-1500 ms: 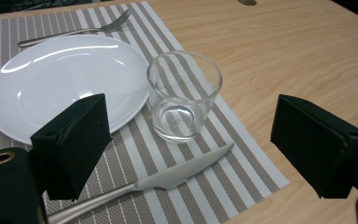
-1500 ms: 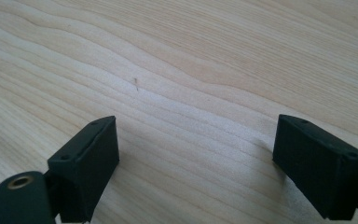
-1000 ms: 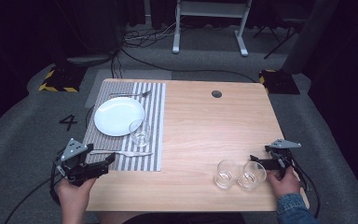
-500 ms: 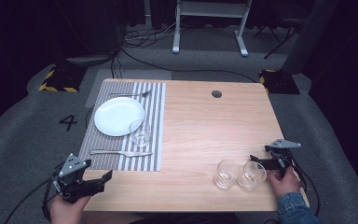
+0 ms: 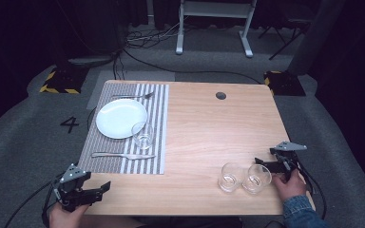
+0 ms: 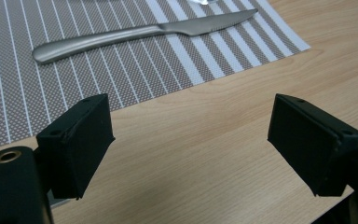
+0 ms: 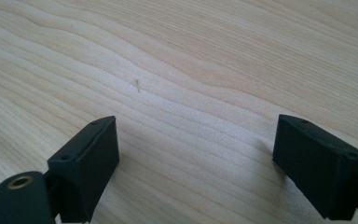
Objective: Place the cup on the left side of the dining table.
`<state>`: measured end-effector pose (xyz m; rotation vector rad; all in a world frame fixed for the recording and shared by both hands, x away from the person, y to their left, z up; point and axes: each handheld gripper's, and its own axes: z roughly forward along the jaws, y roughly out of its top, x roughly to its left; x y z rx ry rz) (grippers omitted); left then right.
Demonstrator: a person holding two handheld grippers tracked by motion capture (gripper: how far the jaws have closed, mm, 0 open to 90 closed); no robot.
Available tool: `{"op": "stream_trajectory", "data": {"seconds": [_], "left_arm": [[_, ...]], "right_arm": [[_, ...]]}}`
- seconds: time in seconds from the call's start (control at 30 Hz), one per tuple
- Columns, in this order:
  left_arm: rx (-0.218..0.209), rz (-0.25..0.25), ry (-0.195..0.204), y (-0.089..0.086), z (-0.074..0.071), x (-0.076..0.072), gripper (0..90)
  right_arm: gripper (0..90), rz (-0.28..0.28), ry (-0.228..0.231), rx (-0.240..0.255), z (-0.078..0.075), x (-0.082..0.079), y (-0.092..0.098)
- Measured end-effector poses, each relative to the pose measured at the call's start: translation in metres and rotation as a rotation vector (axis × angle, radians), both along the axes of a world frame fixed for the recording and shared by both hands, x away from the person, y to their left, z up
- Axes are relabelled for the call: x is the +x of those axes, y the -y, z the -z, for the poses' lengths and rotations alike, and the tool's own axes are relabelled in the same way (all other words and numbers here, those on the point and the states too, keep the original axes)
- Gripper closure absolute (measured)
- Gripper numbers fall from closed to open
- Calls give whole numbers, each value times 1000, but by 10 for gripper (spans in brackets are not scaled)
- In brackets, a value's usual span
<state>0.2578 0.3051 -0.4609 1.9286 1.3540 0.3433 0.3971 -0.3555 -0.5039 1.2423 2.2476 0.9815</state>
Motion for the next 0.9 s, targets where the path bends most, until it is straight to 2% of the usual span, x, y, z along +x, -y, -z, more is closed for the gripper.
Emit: {"op": "stream_trajectory", "data": {"seconds": [0.2, 0.43, 0.57, 0.6, 0.7, 0.73, 0.77, 0.8, 0.9], "left_arm": [[9, 2, -29, -1, 15, 4, 140], [37, -4, -88, -5, 34, 9, 141], [45, 2, -58, -6, 36, 8, 138], [59, 4, -41, -6, 38, 8, 137], [142, 3, 51, -3, 47, 6, 111], [142, 3, 51, -3, 47, 6, 91], [139, 12, 85, -4, 51, 6, 66], [135, 25, 95, -4, 52, 6, 60], [130, 35, 109, -4, 54, 7, 54]], "right_arm": [[143, 0, -1, 0, 0, 0, 0], [143, 0, 0, 0, 0, 0, 0], [143, 0, 0, 0, 0, 0, 0], [143, 0, 0, 0, 0, 0, 0], [143, 0, 0, 0, 0, 0, 0], [143, 0, 0, 0, 0, 0, 0], [143, 0, 0, 0, 0, 0, 0], [143, 0, 0, 0, 0, 0, 0], [143, 0, 0, 0, 0, 0, 0]]}}
